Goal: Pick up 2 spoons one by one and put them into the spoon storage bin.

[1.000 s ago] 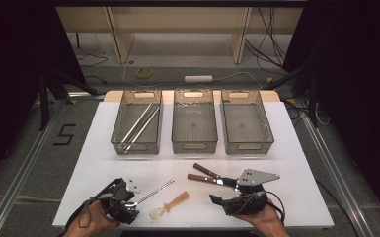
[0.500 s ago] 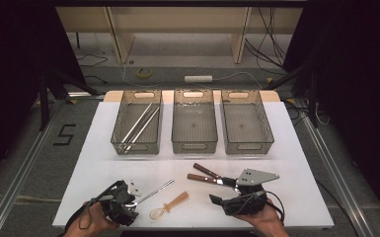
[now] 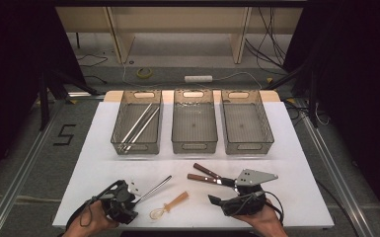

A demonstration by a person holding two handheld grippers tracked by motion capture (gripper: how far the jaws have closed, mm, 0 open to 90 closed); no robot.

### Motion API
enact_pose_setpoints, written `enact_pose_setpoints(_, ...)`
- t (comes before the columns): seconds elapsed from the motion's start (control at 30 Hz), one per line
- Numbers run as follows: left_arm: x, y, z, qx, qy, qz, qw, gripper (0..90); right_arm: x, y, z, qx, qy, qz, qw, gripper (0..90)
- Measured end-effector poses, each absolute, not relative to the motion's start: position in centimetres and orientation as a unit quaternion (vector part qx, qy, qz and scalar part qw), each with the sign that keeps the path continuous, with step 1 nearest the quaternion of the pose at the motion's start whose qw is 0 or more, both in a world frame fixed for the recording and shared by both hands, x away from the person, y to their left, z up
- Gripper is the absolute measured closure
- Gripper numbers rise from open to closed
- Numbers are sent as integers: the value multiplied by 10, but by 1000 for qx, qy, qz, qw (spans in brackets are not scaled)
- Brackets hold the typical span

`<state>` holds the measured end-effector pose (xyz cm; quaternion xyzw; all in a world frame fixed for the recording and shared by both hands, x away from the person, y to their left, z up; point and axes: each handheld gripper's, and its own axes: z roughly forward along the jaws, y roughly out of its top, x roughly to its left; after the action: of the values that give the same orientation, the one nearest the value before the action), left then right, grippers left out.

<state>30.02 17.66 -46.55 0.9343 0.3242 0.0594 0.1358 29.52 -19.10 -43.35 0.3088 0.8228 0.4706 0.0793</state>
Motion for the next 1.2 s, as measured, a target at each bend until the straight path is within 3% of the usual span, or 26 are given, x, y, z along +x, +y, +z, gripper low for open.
enact_pose_setpoints(0.23, 304, 180, -465, 928, 339, 63, 139, 603, 295, -191, -434, 309, 823, 470, 79, 305)
enact_pose_setpoints(0.6, 307, 184, -464, 925, 350, 61, 137, 620, 295, -191, -434, 308, 823, 470, 79, 307)
enact_pose_setpoints(1.0, 307, 183, -452, 915, 360, 91, 157, 869, 295, -191, -434, 309, 823, 469, 79, 308)
enact_pose_setpoints(1.2, 308, 186, -452, 915, 358, 86, 162, 879, 295, -192, -433, 309, 823, 470, 79, 309)
